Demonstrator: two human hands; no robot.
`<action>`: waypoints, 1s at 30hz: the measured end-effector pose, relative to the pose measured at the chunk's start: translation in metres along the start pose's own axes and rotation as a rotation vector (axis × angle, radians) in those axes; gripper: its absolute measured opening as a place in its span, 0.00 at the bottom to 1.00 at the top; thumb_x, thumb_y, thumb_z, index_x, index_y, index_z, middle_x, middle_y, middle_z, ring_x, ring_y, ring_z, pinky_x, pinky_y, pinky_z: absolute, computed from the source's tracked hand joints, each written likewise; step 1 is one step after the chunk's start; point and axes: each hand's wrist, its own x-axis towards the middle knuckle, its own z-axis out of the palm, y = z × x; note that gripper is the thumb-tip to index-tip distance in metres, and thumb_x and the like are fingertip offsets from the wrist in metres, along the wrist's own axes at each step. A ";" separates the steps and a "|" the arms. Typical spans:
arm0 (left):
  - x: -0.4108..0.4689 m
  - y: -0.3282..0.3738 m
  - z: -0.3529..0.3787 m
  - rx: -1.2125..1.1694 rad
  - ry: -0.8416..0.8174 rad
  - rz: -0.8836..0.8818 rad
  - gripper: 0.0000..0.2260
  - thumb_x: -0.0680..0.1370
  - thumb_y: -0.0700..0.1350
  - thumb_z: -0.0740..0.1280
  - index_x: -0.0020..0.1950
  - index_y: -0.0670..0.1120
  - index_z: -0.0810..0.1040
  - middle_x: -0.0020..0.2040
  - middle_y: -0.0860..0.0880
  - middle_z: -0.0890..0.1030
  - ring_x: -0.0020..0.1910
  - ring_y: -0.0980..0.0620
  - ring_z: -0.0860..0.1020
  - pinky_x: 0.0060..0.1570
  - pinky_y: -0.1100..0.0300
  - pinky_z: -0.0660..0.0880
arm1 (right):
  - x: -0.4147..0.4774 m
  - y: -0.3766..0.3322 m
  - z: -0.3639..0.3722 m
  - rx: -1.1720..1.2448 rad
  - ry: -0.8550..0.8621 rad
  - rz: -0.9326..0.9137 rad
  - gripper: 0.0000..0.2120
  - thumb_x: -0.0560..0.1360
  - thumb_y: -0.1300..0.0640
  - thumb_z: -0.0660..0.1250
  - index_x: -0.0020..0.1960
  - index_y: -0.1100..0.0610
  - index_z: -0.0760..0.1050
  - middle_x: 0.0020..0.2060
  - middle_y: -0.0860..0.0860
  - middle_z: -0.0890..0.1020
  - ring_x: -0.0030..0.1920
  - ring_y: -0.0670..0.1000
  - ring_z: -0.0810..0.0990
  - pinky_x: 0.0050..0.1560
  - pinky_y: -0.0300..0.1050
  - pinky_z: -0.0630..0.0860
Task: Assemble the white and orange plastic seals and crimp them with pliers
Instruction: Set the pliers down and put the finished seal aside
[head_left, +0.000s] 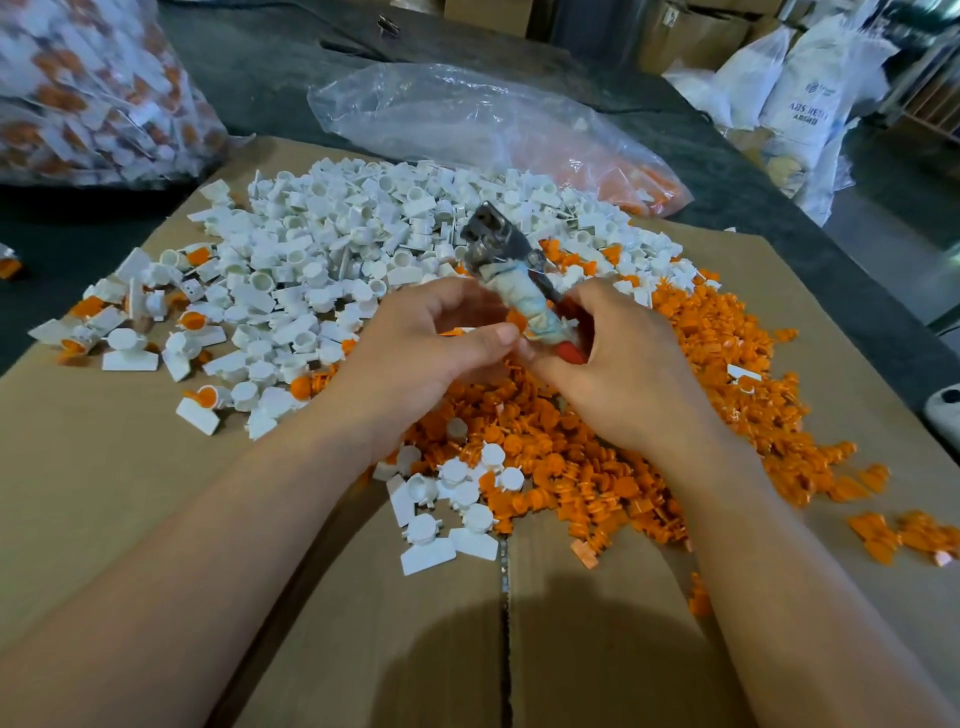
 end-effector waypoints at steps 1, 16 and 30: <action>0.000 0.000 0.000 -0.047 -0.007 -0.003 0.06 0.73 0.33 0.67 0.44 0.44 0.78 0.39 0.49 0.83 0.38 0.53 0.82 0.39 0.64 0.79 | 0.000 -0.001 0.001 -0.007 -0.009 -0.009 0.17 0.68 0.41 0.67 0.48 0.49 0.65 0.35 0.40 0.67 0.35 0.42 0.66 0.31 0.35 0.59; -0.001 -0.003 -0.006 0.184 0.150 0.044 0.06 0.72 0.38 0.71 0.38 0.49 0.82 0.29 0.52 0.80 0.30 0.54 0.79 0.30 0.63 0.76 | 0.011 0.033 -0.012 -0.237 0.007 0.176 0.28 0.68 0.39 0.68 0.59 0.57 0.70 0.47 0.49 0.72 0.45 0.48 0.68 0.41 0.43 0.61; 0.002 -0.008 -0.009 0.193 0.162 0.039 0.10 0.70 0.34 0.71 0.39 0.50 0.80 0.32 0.51 0.83 0.35 0.52 0.82 0.41 0.62 0.80 | 0.016 0.048 -0.009 -0.400 -0.198 0.214 0.42 0.62 0.31 0.65 0.66 0.57 0.66 0.60 0.56 0.71 0.61 0.57 0.68 0.58 0.50 0.65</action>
